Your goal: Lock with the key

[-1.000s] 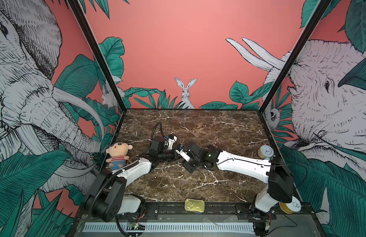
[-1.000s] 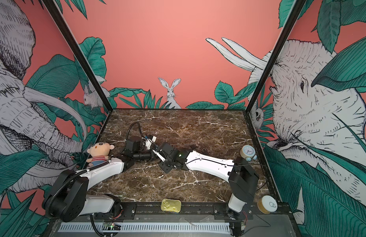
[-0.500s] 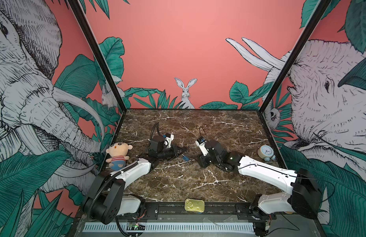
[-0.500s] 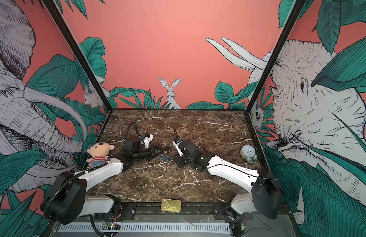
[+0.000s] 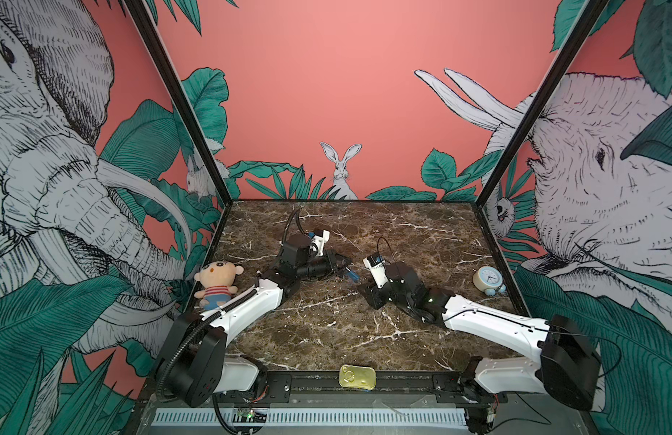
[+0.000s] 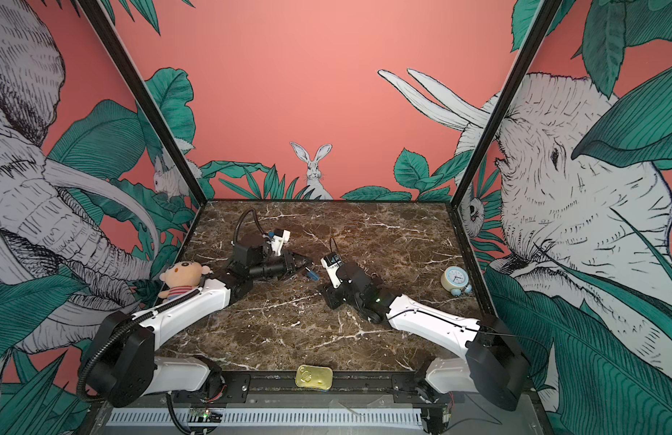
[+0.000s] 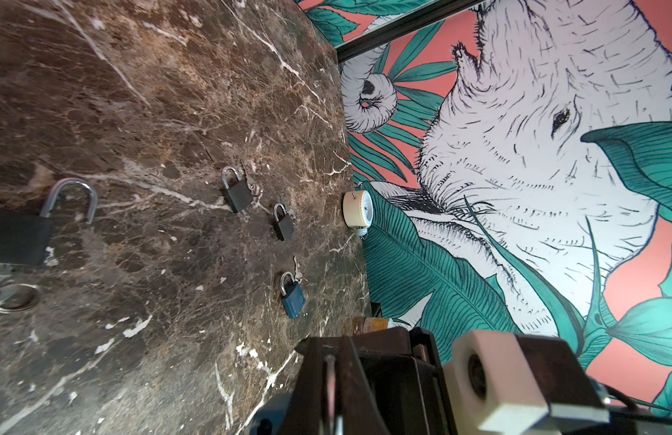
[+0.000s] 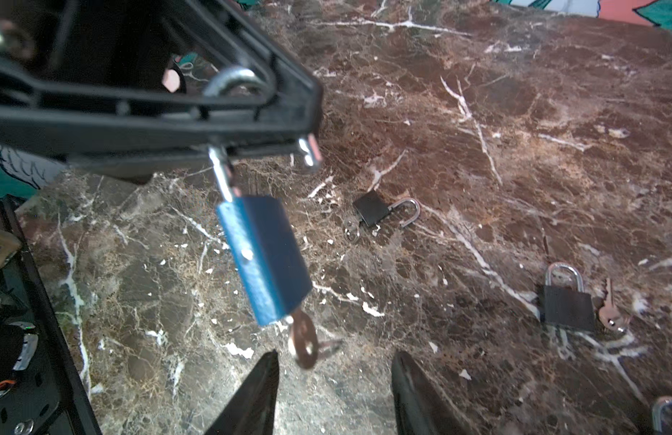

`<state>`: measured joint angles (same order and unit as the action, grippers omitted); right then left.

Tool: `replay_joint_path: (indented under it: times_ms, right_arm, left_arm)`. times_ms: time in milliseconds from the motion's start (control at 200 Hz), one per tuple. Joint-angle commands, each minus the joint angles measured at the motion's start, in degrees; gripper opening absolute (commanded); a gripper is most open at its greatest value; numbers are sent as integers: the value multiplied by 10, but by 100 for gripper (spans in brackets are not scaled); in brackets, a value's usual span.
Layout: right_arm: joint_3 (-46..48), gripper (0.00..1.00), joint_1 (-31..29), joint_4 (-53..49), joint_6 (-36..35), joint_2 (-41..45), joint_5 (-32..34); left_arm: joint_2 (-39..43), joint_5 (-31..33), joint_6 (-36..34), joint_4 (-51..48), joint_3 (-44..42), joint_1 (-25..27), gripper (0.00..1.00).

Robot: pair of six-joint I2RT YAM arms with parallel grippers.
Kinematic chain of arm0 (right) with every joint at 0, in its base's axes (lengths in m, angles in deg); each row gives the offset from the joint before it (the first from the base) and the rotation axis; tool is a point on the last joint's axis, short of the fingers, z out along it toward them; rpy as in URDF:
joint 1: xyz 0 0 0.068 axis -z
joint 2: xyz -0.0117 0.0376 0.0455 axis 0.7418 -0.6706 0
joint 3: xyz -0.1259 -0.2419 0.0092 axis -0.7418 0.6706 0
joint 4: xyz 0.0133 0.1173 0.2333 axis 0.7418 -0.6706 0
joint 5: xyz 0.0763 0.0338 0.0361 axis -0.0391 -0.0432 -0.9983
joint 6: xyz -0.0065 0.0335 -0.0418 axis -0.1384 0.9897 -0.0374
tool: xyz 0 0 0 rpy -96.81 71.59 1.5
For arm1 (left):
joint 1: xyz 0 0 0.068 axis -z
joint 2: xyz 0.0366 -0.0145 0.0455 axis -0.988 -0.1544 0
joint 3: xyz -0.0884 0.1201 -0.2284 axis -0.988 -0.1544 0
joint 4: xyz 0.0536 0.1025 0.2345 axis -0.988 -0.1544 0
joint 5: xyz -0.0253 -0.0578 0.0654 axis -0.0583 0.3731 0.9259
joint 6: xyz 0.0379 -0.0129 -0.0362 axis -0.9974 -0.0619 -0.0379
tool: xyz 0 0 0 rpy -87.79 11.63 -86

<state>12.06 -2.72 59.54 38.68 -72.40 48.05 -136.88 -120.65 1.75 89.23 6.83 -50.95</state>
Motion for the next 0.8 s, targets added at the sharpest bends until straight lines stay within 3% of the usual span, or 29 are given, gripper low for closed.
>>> replay_joint_path:
  times_ms: [0, 185, 670, 795]
  right_arm:
    - [-19, 49, 0, 37, -25, 12, -3]
    - [-36, 46, 1, 33, -46, 2, 18]
    - [-59, 29, 9, 42, -50, -24, -19]
    - [-57, 28, 13, 46, -49, -21, -21]
  left_arm:
    - [-2, -11, 6, -1, 22, 7, 0]
    - [-5, -19, 2, -13, 41, 10, 0]
    - [-15, -33, 3, -14, 58, 12, 0]
    - [-19, -36, 5, -10, 58, 12, 0]
